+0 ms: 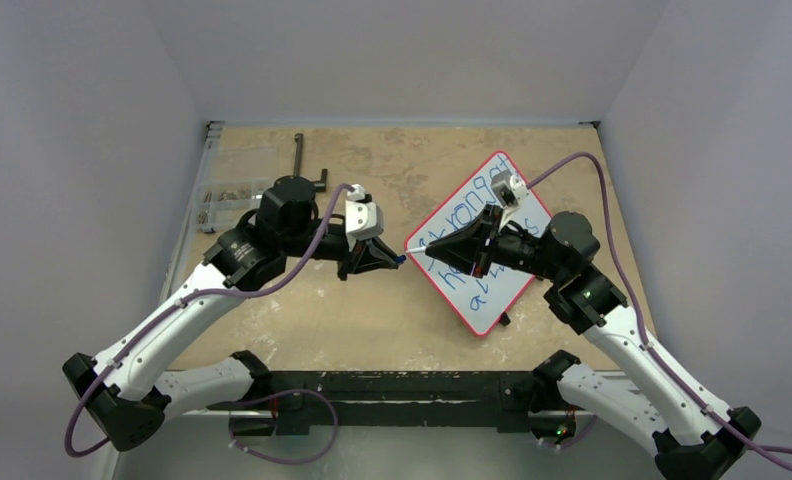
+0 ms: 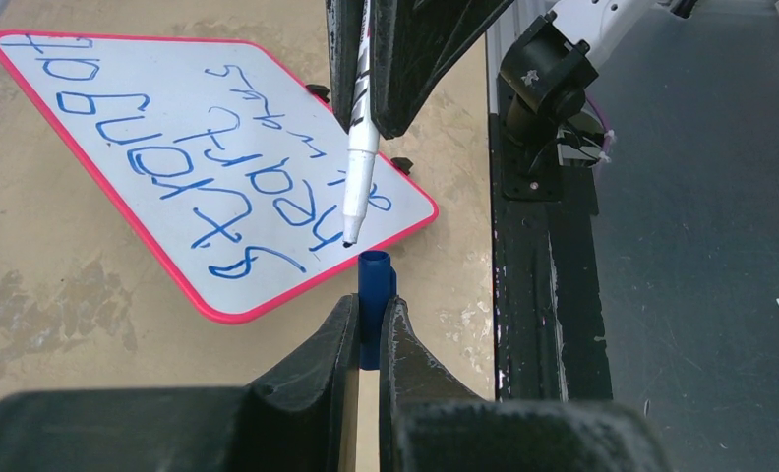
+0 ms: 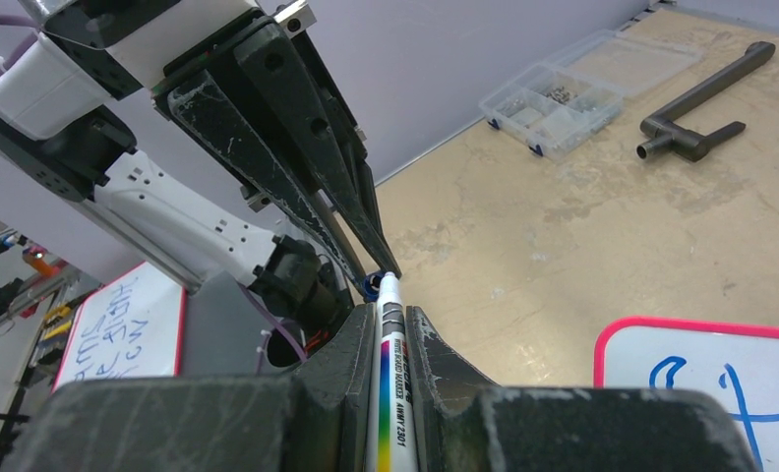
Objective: Write a sentence on the whiteboard
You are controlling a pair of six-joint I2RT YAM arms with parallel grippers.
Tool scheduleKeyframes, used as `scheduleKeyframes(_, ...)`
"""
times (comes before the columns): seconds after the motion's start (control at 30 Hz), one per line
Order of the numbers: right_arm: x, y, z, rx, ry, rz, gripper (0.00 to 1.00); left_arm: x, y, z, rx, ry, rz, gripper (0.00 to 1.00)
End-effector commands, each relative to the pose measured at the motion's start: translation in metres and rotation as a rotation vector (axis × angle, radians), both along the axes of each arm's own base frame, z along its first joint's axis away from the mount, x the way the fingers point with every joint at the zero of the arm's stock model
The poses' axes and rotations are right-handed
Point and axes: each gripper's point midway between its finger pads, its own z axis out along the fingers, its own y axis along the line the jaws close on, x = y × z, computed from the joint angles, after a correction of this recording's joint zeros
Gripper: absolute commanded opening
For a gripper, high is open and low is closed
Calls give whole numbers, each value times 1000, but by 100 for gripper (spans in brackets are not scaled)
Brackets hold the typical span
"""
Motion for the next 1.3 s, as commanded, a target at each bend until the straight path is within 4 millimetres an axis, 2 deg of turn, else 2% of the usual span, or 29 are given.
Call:
scheduleKeyframes(0.0,-6,1,23,32,-62,26,0,6,-3,12,-28,-26,13,0)
scheduleKeyframes(0.9,-6,5,-1,-6,-1,54,0,10,-4,14,-39,-19,24,0)
scheduleKeyframes(1.27,-4,16,-16,-59,40,90,0,5,-7,9,-21,9,-15,0)
